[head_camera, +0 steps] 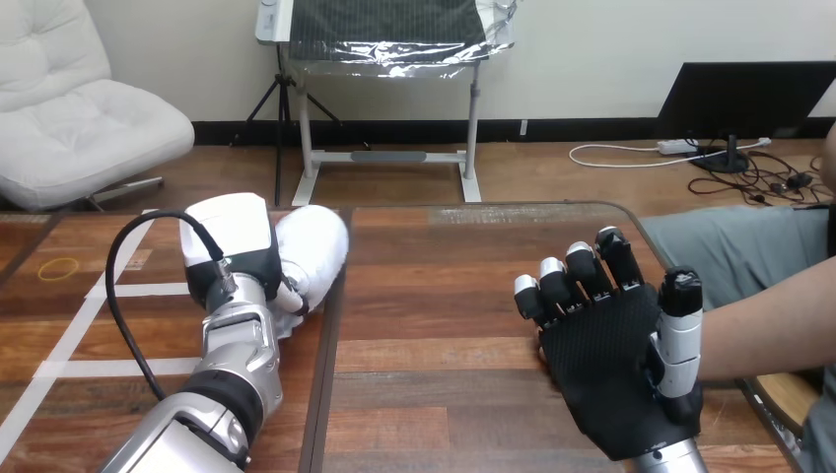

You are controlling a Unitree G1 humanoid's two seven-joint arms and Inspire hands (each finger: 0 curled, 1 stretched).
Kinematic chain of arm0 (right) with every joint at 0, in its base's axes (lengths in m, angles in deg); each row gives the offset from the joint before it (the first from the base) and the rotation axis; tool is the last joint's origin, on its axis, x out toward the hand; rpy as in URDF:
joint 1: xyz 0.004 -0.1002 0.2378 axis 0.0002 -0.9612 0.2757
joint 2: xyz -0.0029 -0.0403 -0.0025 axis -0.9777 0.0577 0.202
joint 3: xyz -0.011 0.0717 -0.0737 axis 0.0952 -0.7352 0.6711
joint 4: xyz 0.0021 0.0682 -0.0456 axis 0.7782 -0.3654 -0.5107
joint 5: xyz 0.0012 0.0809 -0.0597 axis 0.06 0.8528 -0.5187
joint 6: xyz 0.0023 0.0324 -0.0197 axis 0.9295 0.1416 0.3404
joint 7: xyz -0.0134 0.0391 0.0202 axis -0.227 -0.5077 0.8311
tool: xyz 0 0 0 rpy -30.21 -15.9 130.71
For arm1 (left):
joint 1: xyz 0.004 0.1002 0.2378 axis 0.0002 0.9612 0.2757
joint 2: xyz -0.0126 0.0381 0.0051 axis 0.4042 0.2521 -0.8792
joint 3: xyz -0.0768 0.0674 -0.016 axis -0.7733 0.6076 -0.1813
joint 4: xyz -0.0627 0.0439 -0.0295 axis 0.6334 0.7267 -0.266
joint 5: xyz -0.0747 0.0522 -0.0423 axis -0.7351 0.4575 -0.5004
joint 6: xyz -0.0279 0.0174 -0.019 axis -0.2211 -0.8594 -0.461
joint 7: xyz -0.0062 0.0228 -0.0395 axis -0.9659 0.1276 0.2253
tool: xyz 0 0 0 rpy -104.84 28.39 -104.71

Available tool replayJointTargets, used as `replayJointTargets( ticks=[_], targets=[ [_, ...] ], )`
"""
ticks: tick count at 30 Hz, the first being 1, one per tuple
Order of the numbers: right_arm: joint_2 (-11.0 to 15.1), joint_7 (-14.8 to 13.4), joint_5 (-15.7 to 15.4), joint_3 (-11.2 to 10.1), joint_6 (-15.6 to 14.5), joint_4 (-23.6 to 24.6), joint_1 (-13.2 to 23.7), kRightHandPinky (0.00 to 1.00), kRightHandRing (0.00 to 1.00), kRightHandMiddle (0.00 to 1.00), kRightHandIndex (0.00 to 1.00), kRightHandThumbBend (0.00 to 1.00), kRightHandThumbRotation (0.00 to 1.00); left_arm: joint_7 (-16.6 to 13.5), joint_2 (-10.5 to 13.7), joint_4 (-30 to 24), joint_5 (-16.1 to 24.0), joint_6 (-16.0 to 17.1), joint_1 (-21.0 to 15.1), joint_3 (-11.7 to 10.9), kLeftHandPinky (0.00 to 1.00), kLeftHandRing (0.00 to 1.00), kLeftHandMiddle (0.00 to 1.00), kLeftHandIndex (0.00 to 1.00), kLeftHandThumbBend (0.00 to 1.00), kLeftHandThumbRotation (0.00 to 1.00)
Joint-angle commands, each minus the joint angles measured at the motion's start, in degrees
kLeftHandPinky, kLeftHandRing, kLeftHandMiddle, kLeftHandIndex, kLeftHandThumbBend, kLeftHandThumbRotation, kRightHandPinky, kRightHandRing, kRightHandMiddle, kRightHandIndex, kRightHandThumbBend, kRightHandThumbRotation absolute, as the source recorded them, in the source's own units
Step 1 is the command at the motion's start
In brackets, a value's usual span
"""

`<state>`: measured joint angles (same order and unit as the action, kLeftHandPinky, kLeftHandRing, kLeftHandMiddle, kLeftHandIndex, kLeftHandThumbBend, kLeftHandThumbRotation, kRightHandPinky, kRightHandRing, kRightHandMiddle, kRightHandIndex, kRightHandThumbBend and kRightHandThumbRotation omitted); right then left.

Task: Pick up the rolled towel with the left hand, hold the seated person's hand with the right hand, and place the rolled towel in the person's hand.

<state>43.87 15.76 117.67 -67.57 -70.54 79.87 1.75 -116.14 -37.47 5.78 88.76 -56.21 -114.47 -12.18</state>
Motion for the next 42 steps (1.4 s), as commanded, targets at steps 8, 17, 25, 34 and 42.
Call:
replayJointTargets(
  ticks=[8,17,25,34,42],
  targets=[
    [-2.53,0.03,0.67,-0.89,0.58,1.87,2.31,0.29,0.36,0.42,0.43,0.94,0.25,-2.32,1.28,-0.47,-1.15,4.06,0.05,-1.76,0.39,0.41,0.48,0.52,0.67,0.00],
    [-2.50,0.10,0.23,-0.84,0.98,1.95,2.30,0.30,0.36,0.42,0.42,0.94,0.25,-3.12,1.43,-0.69,-1.33,5.10,0.63,-2.49,0.36,0.37,0.45,0.53,0.63,0.00],
    [-2.57,0.19,1.03,-1.00,0.40,1.74,2.44,0.30,0.36,0.42,0.42,0.94,0.25,-4.65,1.79,-1.04,-1.51,6.68,1.30,-2.75,0.34,0.35,0.44,0.54,0.61,0.00],
    [-2.46,0.40,1.23,-0.97,0.15,1.54,2.57,0.29,0.36,0.42,0.43,0.93,0.24,-9.64,3.09,-2.87,-3.04,14.95,3.50,-4.53,0.35,0.35,0.42,0.53,0.61,0.00],
    [-2.52,0.17,0.85,-0.98,0.47,1.48,2.60,0.29,0.36,0.42,0.43,0.94,0.24,-11.11,3.74,-5.32,-8.18,27.06,6.30,-9.47,0.32,0.36,0.43,0.54,0.57,0.00]
  ],
)
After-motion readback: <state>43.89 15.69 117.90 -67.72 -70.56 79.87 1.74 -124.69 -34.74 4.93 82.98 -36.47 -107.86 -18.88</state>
